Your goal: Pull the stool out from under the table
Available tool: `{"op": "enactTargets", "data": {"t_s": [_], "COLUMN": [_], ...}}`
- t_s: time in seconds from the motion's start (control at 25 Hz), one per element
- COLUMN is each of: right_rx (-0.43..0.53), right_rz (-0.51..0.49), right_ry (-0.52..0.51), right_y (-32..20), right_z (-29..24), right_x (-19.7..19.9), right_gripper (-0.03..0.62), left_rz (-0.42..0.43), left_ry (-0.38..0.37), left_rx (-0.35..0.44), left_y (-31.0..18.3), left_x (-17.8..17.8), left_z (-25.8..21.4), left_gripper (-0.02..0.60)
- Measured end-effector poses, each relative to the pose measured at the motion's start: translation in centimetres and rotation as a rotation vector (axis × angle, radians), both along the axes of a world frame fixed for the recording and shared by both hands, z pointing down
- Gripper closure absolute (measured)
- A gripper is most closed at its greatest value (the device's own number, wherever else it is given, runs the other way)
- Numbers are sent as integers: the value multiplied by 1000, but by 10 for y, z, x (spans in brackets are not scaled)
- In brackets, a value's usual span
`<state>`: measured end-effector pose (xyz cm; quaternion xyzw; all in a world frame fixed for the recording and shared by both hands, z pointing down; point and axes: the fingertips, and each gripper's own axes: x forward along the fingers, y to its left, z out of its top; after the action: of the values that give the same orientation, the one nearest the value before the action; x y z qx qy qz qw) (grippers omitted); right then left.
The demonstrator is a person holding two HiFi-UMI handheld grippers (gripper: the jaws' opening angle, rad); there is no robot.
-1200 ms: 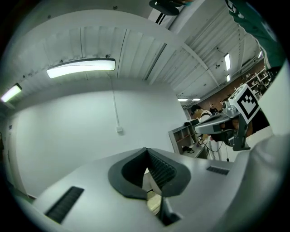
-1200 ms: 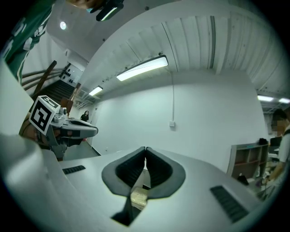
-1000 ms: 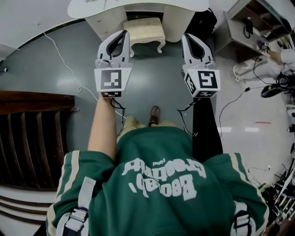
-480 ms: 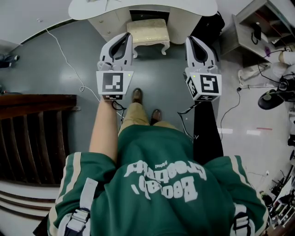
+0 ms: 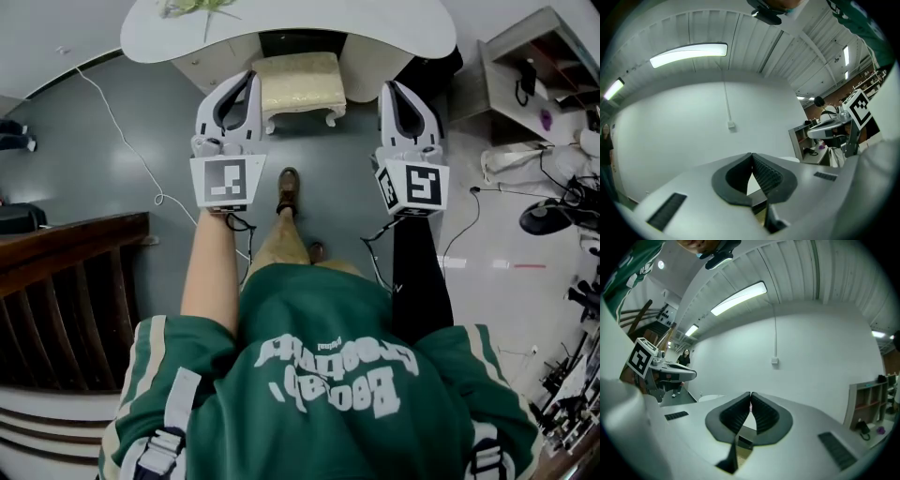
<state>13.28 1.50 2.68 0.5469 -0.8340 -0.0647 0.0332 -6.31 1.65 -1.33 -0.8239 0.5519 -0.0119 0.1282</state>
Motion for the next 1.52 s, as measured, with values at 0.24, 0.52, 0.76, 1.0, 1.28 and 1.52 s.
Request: {"op": "enactTargets", "data": {"t_s": [0.24,0.52,0.76,1.0,1.28,1.52], "right_rx": [-29,-112,-181,-259,-275,-279], "right_rz": [5,23,54,47,-11,-25], "right_ry": [7,36,41,62,51,35], "right_y": [-85,-164,-201,-216,-219,-203], "right_z": [24,86,148,207,255,305], "right_x": [-21,-40,-46,-43,-46,-35], "right_gripper": [574,574,533,491,386,353], "left_rz": [24,64,93,75,50,10], "left_ry": [-22,11,-1,73,93,93], "left_rx": [2,-73,-125,-208,-241,-253], "left_y": [-92,-176,-221,-238,-233,-213], "left_x": [-20,-25,-31,-38,-41,-42], "left_z": [24,79,139,203,258,310], "left_gripper": [566,565,565,442,344,323]}}
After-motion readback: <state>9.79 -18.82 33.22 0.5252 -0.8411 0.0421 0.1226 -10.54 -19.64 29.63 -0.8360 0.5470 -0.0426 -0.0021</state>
